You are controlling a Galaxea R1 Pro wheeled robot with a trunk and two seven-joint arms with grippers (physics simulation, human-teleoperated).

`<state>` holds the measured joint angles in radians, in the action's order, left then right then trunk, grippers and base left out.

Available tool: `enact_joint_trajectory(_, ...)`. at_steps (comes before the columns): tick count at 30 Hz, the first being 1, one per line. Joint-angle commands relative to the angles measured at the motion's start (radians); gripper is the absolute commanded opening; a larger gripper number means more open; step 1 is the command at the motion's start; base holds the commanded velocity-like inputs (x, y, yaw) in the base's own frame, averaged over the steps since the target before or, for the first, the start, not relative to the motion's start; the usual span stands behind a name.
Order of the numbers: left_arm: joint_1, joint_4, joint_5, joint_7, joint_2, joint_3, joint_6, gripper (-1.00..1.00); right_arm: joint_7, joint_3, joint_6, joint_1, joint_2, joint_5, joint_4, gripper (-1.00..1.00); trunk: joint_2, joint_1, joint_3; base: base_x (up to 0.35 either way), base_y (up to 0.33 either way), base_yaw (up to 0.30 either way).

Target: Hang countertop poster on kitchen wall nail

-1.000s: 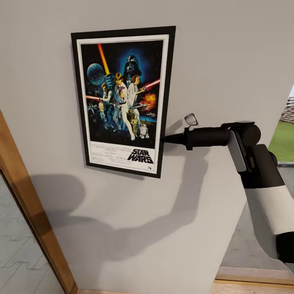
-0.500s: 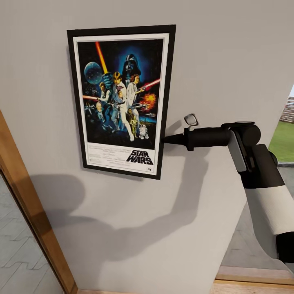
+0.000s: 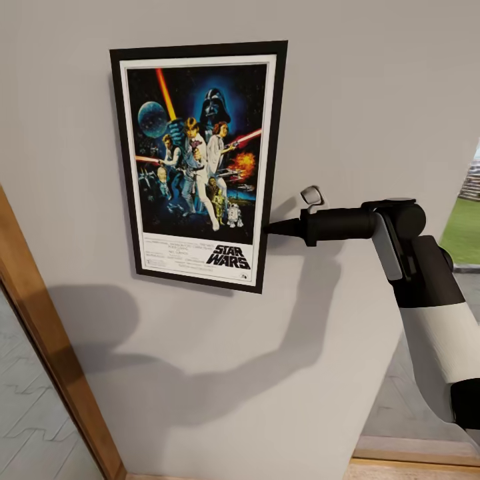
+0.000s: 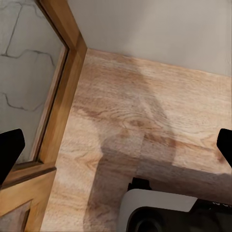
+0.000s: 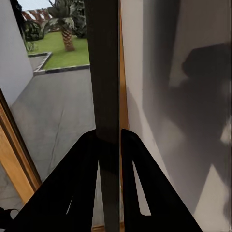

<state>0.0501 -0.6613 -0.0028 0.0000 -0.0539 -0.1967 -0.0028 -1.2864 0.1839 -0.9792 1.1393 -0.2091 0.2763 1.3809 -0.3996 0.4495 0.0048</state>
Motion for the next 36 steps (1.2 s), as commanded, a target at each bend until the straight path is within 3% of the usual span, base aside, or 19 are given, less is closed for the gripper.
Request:
enact_joint_trajectory(1, 0.001, -0.001, 0.000, 0.000, 0.000, -0.001, 0.000, 1.00, -0.001, 0.001, -0.007, 0.000, 0.000, 0.004, 0.000, -1.00, 0.000, 0.001, 0.000, 0.128, 0.000, 0.000)
enact_joint_trajectory(36, 0.001, -0.005, 0.000, 0.001, 0.000, -0.006, 0.000, 1.00, 0.001, -0.001, -0.005, -0.006, -0.001, 0.002, 0.002, -1.00, -0.001, 0.001, 0.000, 0.025, 0.000, 0.000)
